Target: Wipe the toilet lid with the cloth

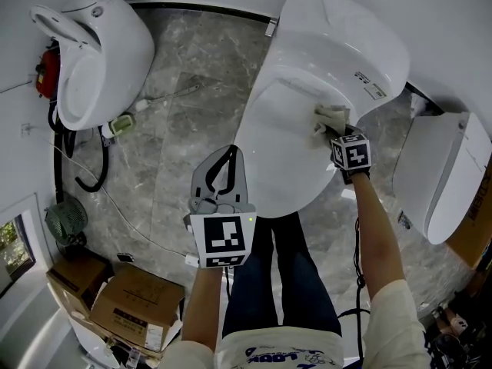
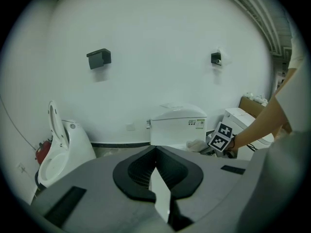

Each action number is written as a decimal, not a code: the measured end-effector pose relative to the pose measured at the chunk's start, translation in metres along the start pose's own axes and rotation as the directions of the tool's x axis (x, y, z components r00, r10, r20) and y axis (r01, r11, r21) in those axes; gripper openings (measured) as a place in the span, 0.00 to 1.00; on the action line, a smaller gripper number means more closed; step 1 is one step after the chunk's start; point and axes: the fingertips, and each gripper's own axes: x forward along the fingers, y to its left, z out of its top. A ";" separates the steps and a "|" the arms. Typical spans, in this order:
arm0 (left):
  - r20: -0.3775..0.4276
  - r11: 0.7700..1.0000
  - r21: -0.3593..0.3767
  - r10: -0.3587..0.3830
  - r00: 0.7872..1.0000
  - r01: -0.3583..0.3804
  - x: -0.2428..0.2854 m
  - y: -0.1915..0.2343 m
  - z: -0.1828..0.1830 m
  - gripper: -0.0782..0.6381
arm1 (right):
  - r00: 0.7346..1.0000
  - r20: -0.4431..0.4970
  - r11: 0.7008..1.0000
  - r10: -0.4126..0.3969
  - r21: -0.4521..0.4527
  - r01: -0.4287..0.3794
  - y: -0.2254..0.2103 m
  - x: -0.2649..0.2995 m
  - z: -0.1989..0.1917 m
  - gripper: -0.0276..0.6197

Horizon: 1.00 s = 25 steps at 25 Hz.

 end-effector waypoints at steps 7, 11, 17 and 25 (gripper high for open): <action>-0.003 1.000 -0.009 -0.015 1.000 0.015 -0.001 -0.003 -0.005 0.11 | 0.980 0.043 0.946 -0.195 0.273 0.176 -0.014 -0.011 -0.024 0.22; -0.003 1.000 -0.009 -0.021 1.000 0.021 -0.005 0.000 -0.009 0.11 | 0.967 0.036 0.902 -0.252 0.372 0.221 -0.013 -0.017 -0.042 0.22; 0.001 1.000 -0.011 -0.025 1.000 0.025 -0.007 0.002 -0.012 0.11 | 0.965 0.027 0.834 -0.260 0.511 0.211 -0.009 -0.026 -0.072 0.22; 0.002 0.999 -0.014 -0.041 0.999 0.042 -0.012 0.001 -0.018 0.11 | 0.953 -0.002 0.733 -0.303 0.638 0.234 0.008 -0.033 -0.103 0.22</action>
